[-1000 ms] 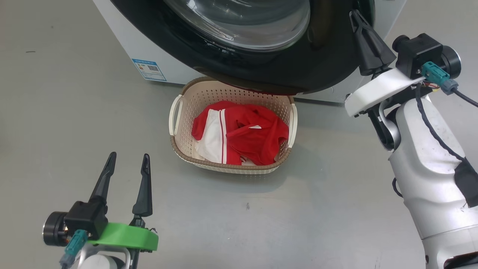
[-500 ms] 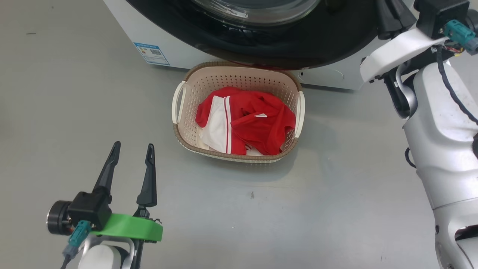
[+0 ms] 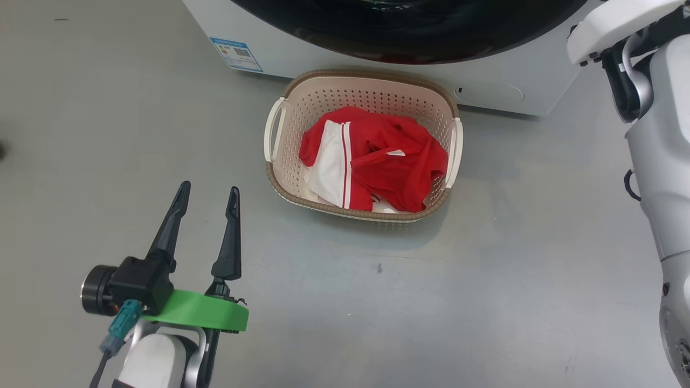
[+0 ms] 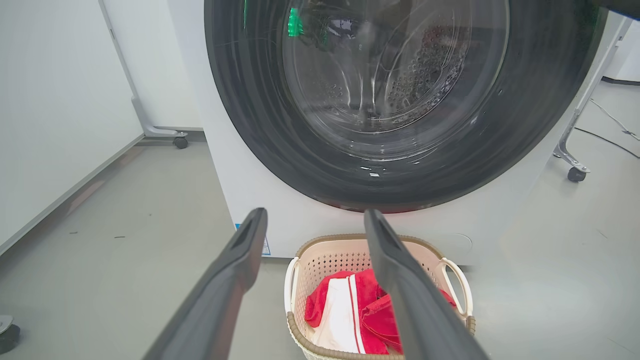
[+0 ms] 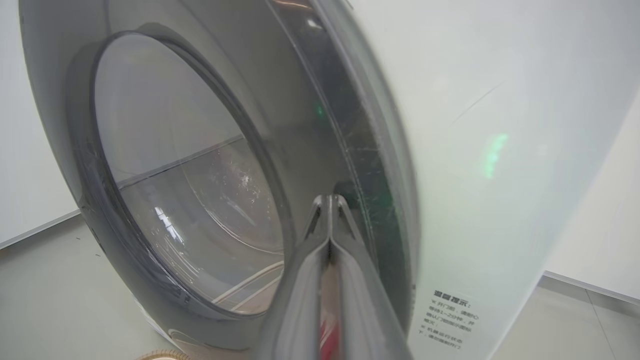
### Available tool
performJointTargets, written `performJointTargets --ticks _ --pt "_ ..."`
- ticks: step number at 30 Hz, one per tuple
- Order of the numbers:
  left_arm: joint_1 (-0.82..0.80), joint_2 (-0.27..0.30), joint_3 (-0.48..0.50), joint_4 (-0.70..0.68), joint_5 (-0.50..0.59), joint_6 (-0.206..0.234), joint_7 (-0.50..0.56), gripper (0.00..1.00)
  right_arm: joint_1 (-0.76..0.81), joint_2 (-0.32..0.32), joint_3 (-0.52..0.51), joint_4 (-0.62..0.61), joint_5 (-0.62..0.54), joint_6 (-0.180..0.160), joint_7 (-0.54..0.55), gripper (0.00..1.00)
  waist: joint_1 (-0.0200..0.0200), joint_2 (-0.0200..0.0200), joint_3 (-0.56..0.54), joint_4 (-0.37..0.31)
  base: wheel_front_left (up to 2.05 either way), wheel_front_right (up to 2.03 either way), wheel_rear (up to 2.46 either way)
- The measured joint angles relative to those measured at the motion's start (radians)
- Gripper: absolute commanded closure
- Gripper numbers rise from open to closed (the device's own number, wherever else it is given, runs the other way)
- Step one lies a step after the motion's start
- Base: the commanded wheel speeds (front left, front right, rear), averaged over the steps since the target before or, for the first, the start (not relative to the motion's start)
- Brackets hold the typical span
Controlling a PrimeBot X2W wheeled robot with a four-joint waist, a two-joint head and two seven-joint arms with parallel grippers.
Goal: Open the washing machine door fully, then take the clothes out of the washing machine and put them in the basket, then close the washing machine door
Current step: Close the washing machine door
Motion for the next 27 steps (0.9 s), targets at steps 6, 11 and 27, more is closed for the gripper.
performJointTargets --ticks 6,11,27 --pt "-0.008 -0.005 -0.009 0.009 0.000 -0.002 0.000 0.00 -0.025 -0.030 -0.008 0.045 -0.002 0.000 -0.002 1.00 -0.0001 0.0000 0.003 0.026 0.00 0.00 0.00" --pt "-0.007 -0.006 0.002 0.009 0.000 -0.002 0.000 0.00 -0.044 -0.030 -0.011 0.079 -0.002 0.000 -0.003 1.00 0.0000 0.0000 -0.003 0.039 0.00 0.00 0.00" --pt "-0.007 -0.008 0.022 0.010 0.018 -0.002 0.000 0.00 -0.056 0.018 0.016 0.128 0.000 0.000 -0.045 1.00 0.0000 0.0000 -0.026 0.025 0.00 0.00 0.00"
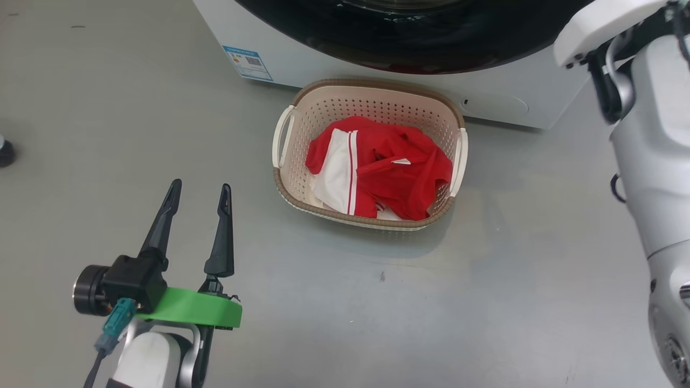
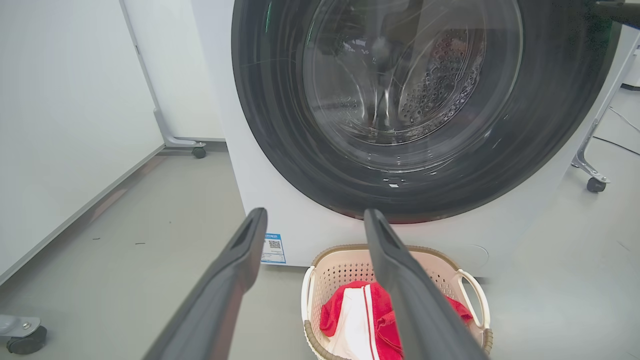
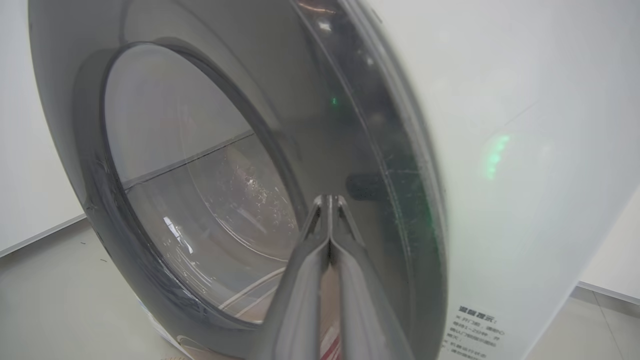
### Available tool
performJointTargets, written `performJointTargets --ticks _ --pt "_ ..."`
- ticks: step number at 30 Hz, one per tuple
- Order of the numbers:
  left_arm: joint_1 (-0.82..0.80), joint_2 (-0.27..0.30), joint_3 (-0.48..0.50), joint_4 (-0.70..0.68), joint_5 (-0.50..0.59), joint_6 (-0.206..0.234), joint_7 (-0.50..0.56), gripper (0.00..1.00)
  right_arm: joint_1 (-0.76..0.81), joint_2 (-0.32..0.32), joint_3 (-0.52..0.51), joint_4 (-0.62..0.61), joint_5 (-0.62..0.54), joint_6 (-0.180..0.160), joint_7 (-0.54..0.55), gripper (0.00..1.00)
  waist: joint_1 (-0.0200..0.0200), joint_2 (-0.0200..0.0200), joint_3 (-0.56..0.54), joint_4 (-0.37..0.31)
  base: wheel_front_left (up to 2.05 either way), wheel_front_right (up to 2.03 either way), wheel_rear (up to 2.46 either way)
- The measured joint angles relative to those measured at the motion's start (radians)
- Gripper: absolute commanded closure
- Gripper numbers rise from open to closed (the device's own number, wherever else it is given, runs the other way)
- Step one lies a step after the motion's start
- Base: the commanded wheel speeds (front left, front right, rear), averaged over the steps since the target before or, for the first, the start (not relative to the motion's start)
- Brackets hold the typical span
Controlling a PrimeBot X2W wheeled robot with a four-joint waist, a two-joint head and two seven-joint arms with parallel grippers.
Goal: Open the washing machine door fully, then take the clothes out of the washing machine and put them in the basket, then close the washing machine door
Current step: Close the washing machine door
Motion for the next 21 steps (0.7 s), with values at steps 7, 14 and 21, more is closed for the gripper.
performJointTargets --ticks 7,14,21 --pt "0.000 -0.001 0.017 0.000 0.009 0.000 0.000 0.00 0.090 0.061 -0.003 -0.006 0.045 0.009 -0.007 1.00 0.0000 0.0000 -0.017 -0.036 0.00 0.00 0.00" --pt "0.001 -0.001 0.028 0.005 0.020 0.000 0.000 0.00 0.186 0.069 -0.013 -0.063 0.071 0.009 -0.010 1.00 0.0000 0.0000 -0.039 -0.080 0.00 0.00 0.00" --pt "0.003 0.000 0.040 0.011 0.035 0.000 -0.003 0.00 0.306 0.079 -0.032 -0.183 0.079 0.011 -0.010 1.00 0.0000 0.0000 -0.073 -0.132 0.00 0.00 0.00"
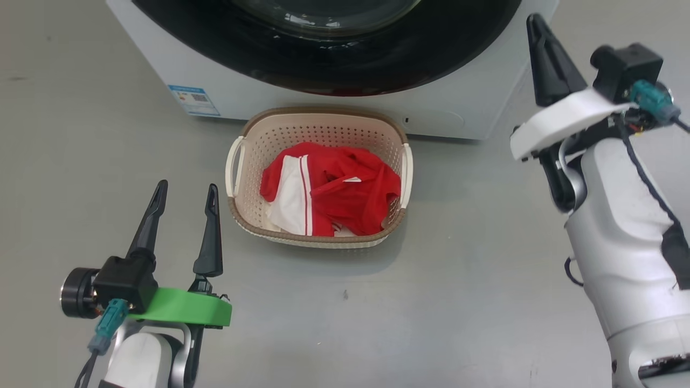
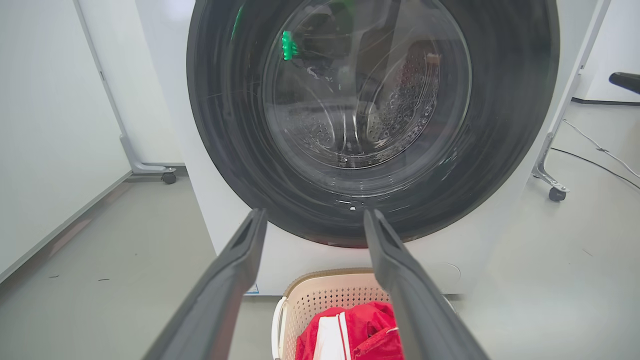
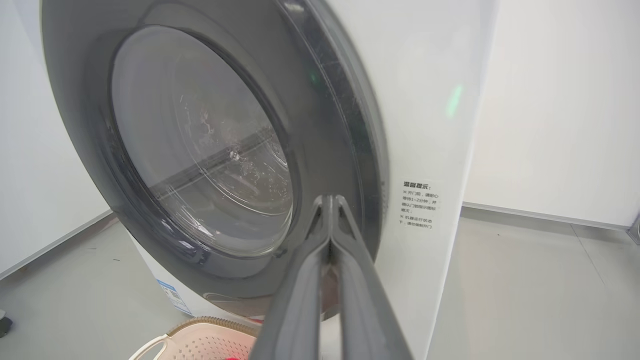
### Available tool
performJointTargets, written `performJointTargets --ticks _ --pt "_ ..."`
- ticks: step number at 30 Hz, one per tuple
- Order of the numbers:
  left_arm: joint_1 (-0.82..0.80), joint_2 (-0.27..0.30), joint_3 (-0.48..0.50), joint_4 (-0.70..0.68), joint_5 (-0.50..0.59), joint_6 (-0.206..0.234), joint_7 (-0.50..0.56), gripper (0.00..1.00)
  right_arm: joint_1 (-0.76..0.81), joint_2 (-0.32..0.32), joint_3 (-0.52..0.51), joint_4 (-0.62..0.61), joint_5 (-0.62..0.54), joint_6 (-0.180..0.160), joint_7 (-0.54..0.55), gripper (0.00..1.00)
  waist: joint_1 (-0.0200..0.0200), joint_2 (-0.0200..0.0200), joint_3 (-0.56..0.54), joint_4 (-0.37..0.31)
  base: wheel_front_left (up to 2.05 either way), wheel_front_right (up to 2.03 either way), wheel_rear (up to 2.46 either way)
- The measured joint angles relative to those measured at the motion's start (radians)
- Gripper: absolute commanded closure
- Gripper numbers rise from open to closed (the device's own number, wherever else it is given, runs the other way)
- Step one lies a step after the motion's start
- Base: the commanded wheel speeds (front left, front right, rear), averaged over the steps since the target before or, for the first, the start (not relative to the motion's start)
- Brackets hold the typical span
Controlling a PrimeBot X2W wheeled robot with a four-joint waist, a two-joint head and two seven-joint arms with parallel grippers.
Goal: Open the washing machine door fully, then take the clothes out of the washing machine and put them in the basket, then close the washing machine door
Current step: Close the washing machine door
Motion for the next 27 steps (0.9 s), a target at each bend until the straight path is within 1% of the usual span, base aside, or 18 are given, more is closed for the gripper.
performJointTargets --ticks 1,2,3,4,5,6,7,12,23,24,26,27 --pt "0.001 0.000 0.001 0.002 0.000 0.000 0.000 0.00 0.019 0.001 -0.004 -0.011 0.000 0.000 0.000 0.98 0.0000 0.0000 -0.005 -0.007 0.00 0.00 0.00" --pt "0.002 0.000 0.001 0.004 0.000 0.000 0.000 0.00 0.037 0.002 -0.007 -0.021 0.001 0.000 0.000 0.91 0.0000 0.0000 -0.010 -0.013 0.00 0.00 0.00" --pt "0.005 0.000 0.001 0.005 0.000 0.000 0.000 0.00 0.054 0.002 -0.008 -0.031 0.001 0.001 0.000 0.79 0.0000 0.0000 -0.015 -0.018 0.00 0.00 0.00" --pt "0.009 0.000 0.001 0.006 0.001 0.000 0.000 0.00 0.072 0.002 -0.011 -0.041 0.001 0.001 0.000 0.64 0.0000 0.0000 -0.021 -0.024 0.00 0.00 0.00" --pt "0.012 0.000 0.001 0.010 0.002 -0.001 0.000 0.00 0.090 0.004 -0.016 -0.052 0.001 0.001 0.000 0.40 0.0000 0.0000 -0.027 -0.029 0.00 0.00 0.00" --pt "0.015 0.001 0.001 0.012 0.003 -0.001 0.000 0.00 0.106 0.005 -0.019 -0.064 0.001 0.001 0.000 0.02 0.0000 0.0000 -0.033 -0.034 0.00 0.00 0.00" --pt "0.017 0.001 0.001 0.014 0.003 -0.002 0.000 0.00 0.122 0.007 -0.022 -0.074 0.001 0.001 0.000 0.00 0.0000 0.0000 -0.039 -0.039 0.00 0.00 0.00" --pt "0.033 0.002 0.002 0.030 0.003 -0.003 0.000 0.00 0.187 0.016 -0.035 -0.115 0.001 -0.003 0.000 0.00 0.0000 0.0000 -0.066 -0.060 0.00 0.00 0.00" --pt "0.080 0.007 0.001 0.070 0.003 -0.014 0.000 0.00 0.389 0.032 -0.046 -0.186 0.012 -0.006 0.000 0.00 0.0000 0.0000 -0.144 -0.107 0.00 0.00 0.00" --pt "0.084 0.008 0.001 0.072 0.003 -0.016 0.000 0.00 0.407 0.032 -0.045 -0.190 0.012 -0.014 0.000 0.00 -0.0001 0.0000 -0.151 -0.111 0.00 0.00 0.00" --pt "0.093 0.008 0.002 0.074 0.003 -0.018 0.000 0.00 0.437 0.033 -0.045 -0.201 0.012 -0.014 0.000 0.00 0.0000 0.0000 -0.164 -0.118 0.00 0.00 0.00" --pt "0.098 0.009 0.002 0.075 0.003 -0.017 0.000 0.00 0.452 0.034 -0.045 -0.207 0.012 -0.020 0.000 0.00 -0.0001 0.0000 -0.170 -0.122 0.00 0.00 0.00"
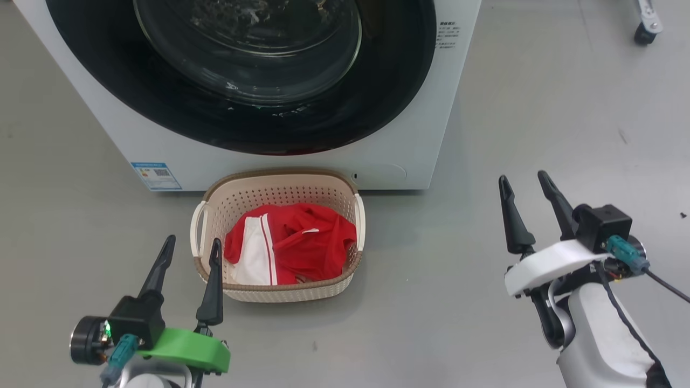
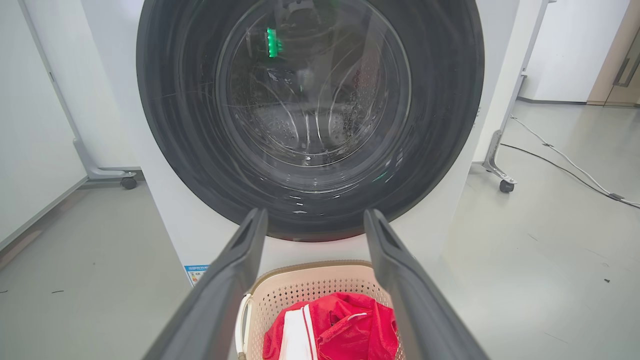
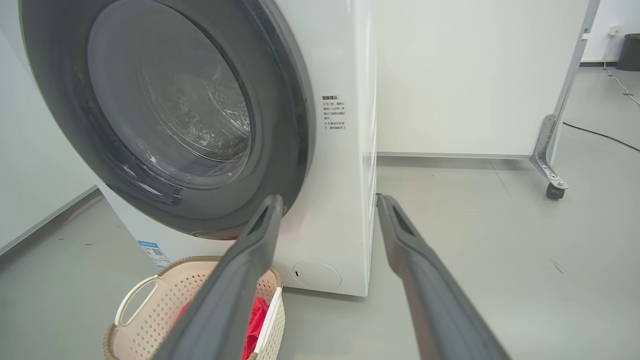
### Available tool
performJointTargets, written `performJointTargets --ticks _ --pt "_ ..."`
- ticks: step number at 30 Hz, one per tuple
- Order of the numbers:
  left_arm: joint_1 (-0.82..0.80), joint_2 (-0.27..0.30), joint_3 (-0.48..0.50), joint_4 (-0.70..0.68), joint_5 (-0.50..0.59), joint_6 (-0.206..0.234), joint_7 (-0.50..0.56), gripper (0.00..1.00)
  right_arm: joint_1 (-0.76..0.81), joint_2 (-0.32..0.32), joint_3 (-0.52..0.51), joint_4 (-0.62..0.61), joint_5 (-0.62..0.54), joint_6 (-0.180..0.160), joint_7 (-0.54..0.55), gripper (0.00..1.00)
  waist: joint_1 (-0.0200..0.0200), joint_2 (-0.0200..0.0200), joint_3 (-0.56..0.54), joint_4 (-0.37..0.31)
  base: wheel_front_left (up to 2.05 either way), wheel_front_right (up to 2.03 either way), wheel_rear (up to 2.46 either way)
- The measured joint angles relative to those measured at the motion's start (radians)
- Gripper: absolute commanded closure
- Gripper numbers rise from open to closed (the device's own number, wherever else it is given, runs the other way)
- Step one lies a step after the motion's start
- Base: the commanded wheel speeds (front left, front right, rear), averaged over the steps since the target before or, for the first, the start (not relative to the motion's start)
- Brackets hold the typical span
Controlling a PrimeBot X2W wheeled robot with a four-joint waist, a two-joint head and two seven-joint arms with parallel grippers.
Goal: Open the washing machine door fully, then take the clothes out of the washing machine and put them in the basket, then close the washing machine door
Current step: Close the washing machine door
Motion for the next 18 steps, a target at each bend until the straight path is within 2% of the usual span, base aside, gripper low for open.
performJointTargets --ticks 18 --pt "0.096 0.002 -0.004 0.031 -0.002 -0.002 0.000 0.00 0.212 0.010 0.007 -0.087 -0.003 -0.027 0.000 0.00 0.0000 0.0000 -0.099 -0.053 0.00 0.00 0.00"
